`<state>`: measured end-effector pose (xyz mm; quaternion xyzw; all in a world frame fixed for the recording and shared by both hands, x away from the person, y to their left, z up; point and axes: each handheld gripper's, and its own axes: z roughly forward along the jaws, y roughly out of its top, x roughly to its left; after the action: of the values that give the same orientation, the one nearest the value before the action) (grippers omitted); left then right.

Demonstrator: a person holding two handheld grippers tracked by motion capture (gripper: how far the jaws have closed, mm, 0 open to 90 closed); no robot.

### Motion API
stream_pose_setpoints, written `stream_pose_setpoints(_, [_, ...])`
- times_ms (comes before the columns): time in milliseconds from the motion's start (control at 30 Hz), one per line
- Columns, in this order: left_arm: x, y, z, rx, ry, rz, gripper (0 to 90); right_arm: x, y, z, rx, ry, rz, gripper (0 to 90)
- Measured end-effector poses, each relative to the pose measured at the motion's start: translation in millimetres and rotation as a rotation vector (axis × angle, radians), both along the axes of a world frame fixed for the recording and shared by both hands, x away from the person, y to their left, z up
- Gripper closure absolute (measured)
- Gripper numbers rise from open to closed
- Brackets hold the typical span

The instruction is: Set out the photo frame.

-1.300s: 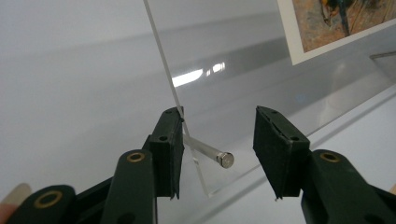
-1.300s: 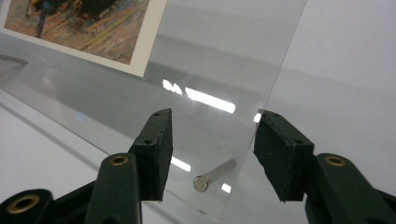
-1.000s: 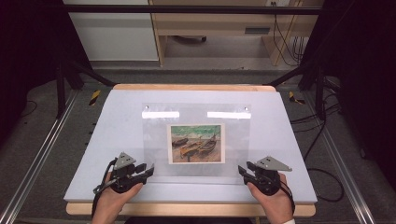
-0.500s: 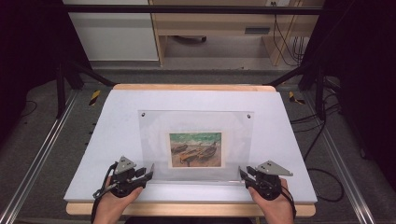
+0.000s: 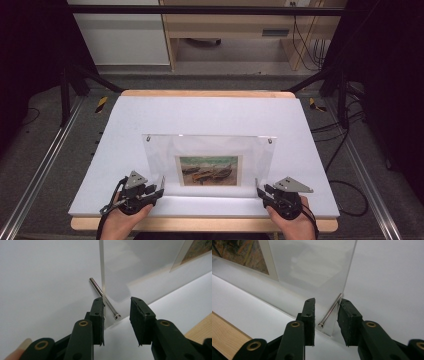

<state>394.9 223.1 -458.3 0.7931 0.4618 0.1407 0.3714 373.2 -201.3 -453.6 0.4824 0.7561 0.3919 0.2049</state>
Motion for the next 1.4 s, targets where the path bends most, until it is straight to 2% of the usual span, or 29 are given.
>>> stream_pose_setpoints(267, [-0.1, 0.4, 0.0, -0.001, -0.001, -0.003, 63.7, -0.9, -0.1, -0.8, 0.005, 0.000, -0.001, 67.9])
stream_pose_setpoints(433, [0.6, 1.8, -0.1, -0.016, 0.007, -0.002, 63.7, -0.7, -0.5, -0.8, 0.008, 0.005, 0.003, 67.3])
stream_pose_setpoints(600, [1.1, 3.9, 0.5, -0.030, 0.013, -0.009, 61.6, -0.5, -0.2, -0.6, 0.018, -0.004, 0.004, 60.3])
stream_pose_setpoints(767, [1.4, 4.8, 1.5, -0.042, 0.004, 0.004, 56.0, -0.2, -1.1, 0.1, 0.021, -0.018, -0.006, 48.4])
stream_pose_setpoints(900, [1.6, 7.1, 3.5, -0.054, -0.007, 0.014, 47.8, 0.6, -2.9, 1.0, 0.028, -0.025, -0.015, 38.5])
stream_pose_setpoints(1067, [-0.8, 13.7, 9.1, -0.061, -0.030, 0.008, 39.7, 0.0, -9.3, 3.2, 0.025, -0.024, -0.029, 31.7])
stream_pose_setpoints(1200, [-3.5, 21.8, 12.4, -0.050, -0.041, 0.000, 33.0, -2.2, -19.0, 3.9, 0.014, -0.026, -0.048, 28.2])
stream_pose_setpoints(1400, [-3.6, 33.0, 15.6, 0.006, -0.075, -0.003, 22.1, -3.1, -28.9, 7.0, -0.032, -0.040, -0.082, 21.9])
